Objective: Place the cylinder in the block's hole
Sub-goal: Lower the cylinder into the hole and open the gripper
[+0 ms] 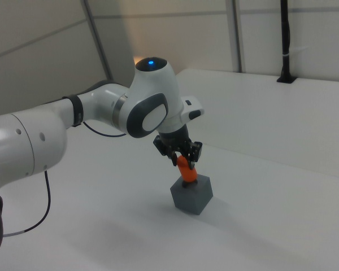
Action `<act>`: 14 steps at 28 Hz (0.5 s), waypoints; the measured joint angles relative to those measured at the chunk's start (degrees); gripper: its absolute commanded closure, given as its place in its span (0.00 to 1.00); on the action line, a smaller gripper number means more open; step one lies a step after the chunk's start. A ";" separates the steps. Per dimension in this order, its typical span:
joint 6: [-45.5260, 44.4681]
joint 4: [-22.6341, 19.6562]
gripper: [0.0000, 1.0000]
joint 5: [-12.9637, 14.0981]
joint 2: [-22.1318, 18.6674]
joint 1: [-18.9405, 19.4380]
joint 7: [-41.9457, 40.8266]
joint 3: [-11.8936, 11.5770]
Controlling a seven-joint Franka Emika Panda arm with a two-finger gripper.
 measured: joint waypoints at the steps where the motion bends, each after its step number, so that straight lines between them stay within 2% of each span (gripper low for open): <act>1: 0.00 -0.09 1.00 0.00 0.08 0.00 0.00 0.00; 11: 0.00 -1.28 1.00 -0.10 0.19 0.00 0.00 0.00; 14: 0.00 -1.38 0.92 -0.13 0.19 0.00 0.00 0.00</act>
